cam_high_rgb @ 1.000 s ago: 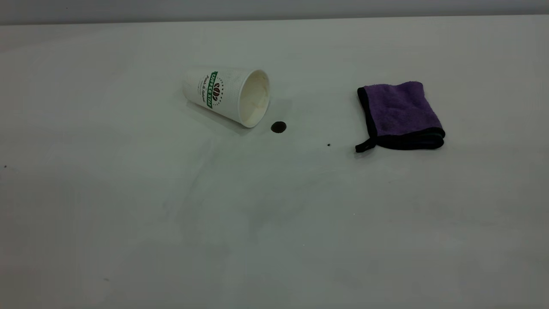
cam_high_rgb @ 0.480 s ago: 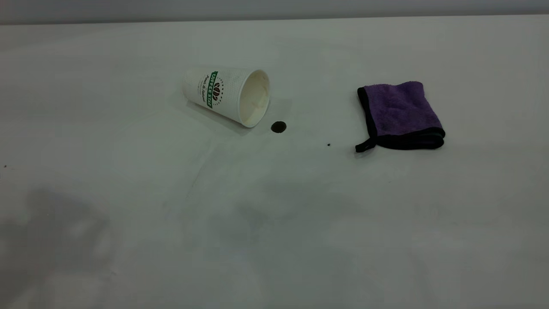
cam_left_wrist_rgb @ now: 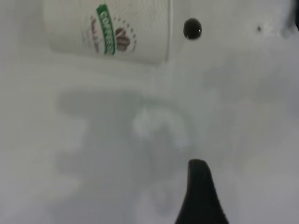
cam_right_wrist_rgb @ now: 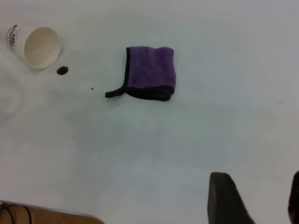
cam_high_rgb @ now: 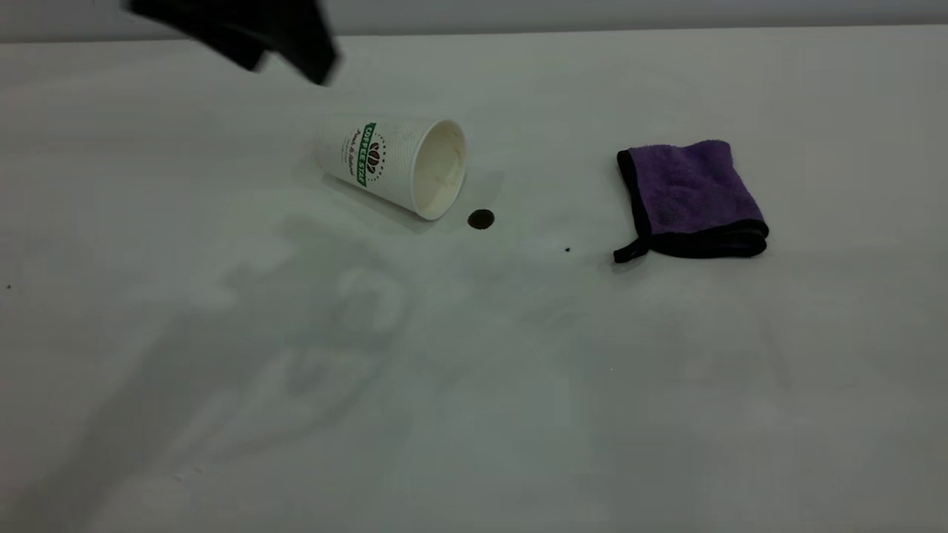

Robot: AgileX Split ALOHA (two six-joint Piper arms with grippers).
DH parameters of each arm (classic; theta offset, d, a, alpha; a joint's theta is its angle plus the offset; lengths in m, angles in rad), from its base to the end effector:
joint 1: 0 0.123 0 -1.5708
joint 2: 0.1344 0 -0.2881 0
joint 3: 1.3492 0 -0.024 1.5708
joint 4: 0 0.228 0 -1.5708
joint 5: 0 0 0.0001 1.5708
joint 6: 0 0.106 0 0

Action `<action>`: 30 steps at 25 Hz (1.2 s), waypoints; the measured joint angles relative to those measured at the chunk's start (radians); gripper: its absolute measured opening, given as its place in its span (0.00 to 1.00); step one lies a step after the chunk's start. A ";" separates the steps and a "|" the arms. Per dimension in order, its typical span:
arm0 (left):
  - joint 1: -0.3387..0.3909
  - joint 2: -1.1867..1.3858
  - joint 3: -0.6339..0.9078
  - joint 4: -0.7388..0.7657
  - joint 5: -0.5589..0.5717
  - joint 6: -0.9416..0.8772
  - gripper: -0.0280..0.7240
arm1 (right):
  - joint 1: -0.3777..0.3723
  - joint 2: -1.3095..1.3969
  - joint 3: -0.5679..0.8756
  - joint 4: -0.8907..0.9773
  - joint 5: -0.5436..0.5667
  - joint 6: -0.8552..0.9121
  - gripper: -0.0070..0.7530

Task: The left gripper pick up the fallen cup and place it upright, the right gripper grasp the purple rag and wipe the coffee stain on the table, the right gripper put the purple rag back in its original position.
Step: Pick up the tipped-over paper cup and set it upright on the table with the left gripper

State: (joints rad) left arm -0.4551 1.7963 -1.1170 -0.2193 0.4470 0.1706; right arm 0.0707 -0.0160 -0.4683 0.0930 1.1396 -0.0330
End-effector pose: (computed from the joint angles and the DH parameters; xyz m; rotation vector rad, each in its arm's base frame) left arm 0.3175 -0.1665 0.1948 0.5897 2.5560 -0.2939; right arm -0.0188 0.0076 0.2438 -0.1187 2.1347 0.1352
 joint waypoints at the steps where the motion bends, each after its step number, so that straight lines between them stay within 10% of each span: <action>1: -0.017 0.042 -0.048 0.034 0.010 -0.046 0.82 | 0.000 0.000 0.000 0.000 0.000 0.000 0.49; 15: -0.170 0.557 -0.549 0.615 0.084 -0.594 0.79 | 0.000 0.000 0.000 0.000 0.000 0.000 0.49; 30: -0.196 0.641 -0.587 0.831 0.168 -0.831 0.78 | 0.000 0.000 0.000 0.000 0.000 0.000 0.49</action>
State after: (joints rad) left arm -0.6511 2.4377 -1.7040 0.6115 0.6153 -0.6602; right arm 0.0707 -0.0160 -0.4683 0.0930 1.1396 -0.0330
